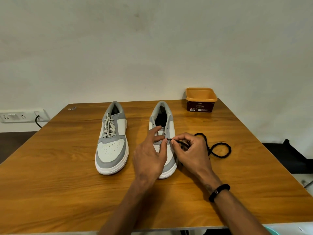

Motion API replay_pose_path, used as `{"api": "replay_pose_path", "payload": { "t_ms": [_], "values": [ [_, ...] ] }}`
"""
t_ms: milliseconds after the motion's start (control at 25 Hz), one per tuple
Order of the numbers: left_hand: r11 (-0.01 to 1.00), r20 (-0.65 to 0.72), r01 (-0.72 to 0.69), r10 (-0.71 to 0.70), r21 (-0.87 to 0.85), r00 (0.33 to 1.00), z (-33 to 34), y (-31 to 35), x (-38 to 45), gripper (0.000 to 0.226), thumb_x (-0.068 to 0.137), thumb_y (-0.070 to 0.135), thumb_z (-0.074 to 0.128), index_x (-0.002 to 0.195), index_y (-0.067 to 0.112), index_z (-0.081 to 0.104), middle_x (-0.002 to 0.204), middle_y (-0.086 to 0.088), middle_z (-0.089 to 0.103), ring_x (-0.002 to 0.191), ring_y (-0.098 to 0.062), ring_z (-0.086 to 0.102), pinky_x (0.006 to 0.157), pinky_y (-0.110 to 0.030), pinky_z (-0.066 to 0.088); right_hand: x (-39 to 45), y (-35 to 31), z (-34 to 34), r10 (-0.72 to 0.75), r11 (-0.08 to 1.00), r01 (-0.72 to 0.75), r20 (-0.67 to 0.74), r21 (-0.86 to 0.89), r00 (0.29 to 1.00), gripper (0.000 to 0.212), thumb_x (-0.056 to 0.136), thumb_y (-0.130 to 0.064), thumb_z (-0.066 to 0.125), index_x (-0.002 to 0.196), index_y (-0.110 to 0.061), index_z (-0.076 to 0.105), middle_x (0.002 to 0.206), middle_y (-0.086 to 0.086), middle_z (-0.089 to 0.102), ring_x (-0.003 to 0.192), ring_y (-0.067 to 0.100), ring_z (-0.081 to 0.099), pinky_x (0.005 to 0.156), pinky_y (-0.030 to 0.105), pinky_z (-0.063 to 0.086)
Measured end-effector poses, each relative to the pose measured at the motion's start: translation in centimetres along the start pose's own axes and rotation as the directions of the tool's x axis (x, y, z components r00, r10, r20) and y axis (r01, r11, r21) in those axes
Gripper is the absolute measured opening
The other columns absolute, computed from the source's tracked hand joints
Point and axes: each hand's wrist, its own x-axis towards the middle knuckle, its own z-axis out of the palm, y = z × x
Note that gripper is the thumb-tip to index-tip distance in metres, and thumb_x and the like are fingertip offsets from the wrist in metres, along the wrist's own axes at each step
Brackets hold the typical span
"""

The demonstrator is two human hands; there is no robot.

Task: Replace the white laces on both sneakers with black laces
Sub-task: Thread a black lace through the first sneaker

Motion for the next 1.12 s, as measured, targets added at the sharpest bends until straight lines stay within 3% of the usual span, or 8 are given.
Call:
{"api": "replay_pose_path", "payload": {
  "t_ms": [280, 360, 440, 520, 800, 880, 1000, 1120],
  "values": [
    [0.991, -0.05, 0.02, -0.026, -0.13, 0.998, 0.5, -0.1, -0.6, 0.038, 0.098, 0.044, 0.071, 0.135, 0.04, 0.062, 0.119, 0.024, 0.074, 0.054, 0.009, 0.058, 0.064, -0.028, 0.057, 0.3, -0.1, 0.3, -0.036, 0.998, 0.036, 0.001, -0.045, 0.999, 0.003, 0.092, -0.018, 0.076, 0.095, -0.017, 0.075, 0.085, -0.013, 0.072, 0.081, 0.005, 0.07, 0.067, 0.017, 0.056],
    [0.992, -0.065, -0.001, -0.007, -0.124, 0.998, 0.5, -0.1, -0.7, 0.037, 0.098, 0.04, 0.072, 0.134, 0.037, 0.065, 0.117, 0.024, 0.074, 0.065, 0.005, 0.065, 0.064, -0.016, 0.052, 0.3, -0.1, 0.4, -0.042, 0.998, 0.043, 0.009, -0.044, 0.999, 0.003, 0.094, -0.018, 0.075, 0.096, -0.016, 0.075, 0.087, -0.012, 0.072, 0.082, 0.004, 0.07, 0.067, 0.016, 0.056],
    [0.994, -0.083, -0.019, 0.01, -0.107, 0.997, 0.6, -0.2, -0.7, 0.035, 0.098, 0.038, 0.072, 0.132, 0.034, 0.067, 0.117, 0.022, 0.075, 0.092, 0.005, 0.071, 0.073, -0.005, 0.048, 0.3, -0.1, 0.4, -0.051, 0.998, 0.052, 0.024, -0.038, 0.998, 0.002, 0.095, -0.017, 0.074, 0.097, -0.016, 0.074, 0.087, -0.011, 0.071, 0.082, 0.004, 0.069, 0.066, 0.015, 0.054],
    [0.995, -0.082, -0.027, 0.019, -0.101, 0.996, 0.8, -0.3, -0.5, 0.034, 0.098, 0.038, 0.072, 0.132, 0.033, 0.068, 0.116, 0.022, 0.075, 0.107, 0.008, 0.068, 0.08, -0.001, 0.045, 0.2, -0.2, 0.5, -0.054, 0.998, 0.056, 0.046, -0.034, 0.997, 0.003, 0.096, -0.018, 0.073, 0.098, -0.016, 0.074, 0.087, -0.011, 0.071, 0.081, 0.003, 0.069, 0.066, 0.013, 0.052],
    [0.988, -0.115, -0.11, 0.097, -0.108, 0.989, 0.9, -0.3, -0.7, 0.029, 0.108, 0.029, 0.056, 0.135, 0.032, 0.066, 0.117, 0.014, 0.076, 0.099, -0.003, 0.073, 0.075, -0.032, 0.063, 0.3, 0.2, 0.9, 0.012, 1.0, -0.012, 0.035, -0.012, 0.999, 0.004, 0.099, -0.021, 0.071, 0.1, -0.017, 0.073, 0.082, -0.011, 0.071, 0.077, 0.006, 0.069, 0.062, 0.019, 0.055],
    [0.991, -0.061, -0.127, 0.126, -0.027, 0.99, 0.4, -0.1, -0.1, 0.034, 0.11, 0.03, 0.052, 0.142, 0.037, 0.057, 0.115, 0.012, 0.077, 0.089, -0.006, 0.073, 0.067, -0.033, 0.061, 0.3, 0.3, 0.9, 0.018, 1.0, -0.017, 0.037, -0.007, 0.999, 0.006, 0.099, -0.023, 0.071, 0.103, -0.019, 0.074, 0.083, -0.011, 0.072, 0.077, 0.006, 0.07, 0.062, 0.021, 0.057],
    [0.944, 0.156, -0.238, 0.206, 0.227, 0.966, -0.3, 0.6, 2.3, 0.054, 0.108, 0.018, 0.053, 0.155, 0.041, 0.04, 0.099, 0.004, 0.075, 0.07, -0.014, 0.064, 0.056, -0.033, 0.051, 0.4, 0.6, 0.8, -0.003, 1.0, 0.004, 0.048, -0.012, 0.999, 0.011, 0.1, -0.026, 0.072, 0.107, -0.021, 0.078, 0.09, -0.013, 0.075, 0.083, 0.005, 0.071, 0.067, 0.023, 0.059],
    [0.923, 0.375, -0.277, 0.165, 0.268, 0.912, -1.0, 1.3, 6.3, 0.064, 0.104, 0.013, 0.056, 0.155, 0.046, 0.035, 0.096, 0.0, 0.074, 0.075, -0.019, 0.066, 0.062, -0.037, 0.057, 0.4, 0.7, 0.7, -0.045, 0.998, 0.047, 0.044, -0.04, 0.998, 0.018, 0.099, -0.028, 0.072, 0.113, -0.02, 0.08, 0.103, -0.013, 0.076, 0.095, -0.001, 0.069, 0.076, 0.016, 0.056]
  ]
}}
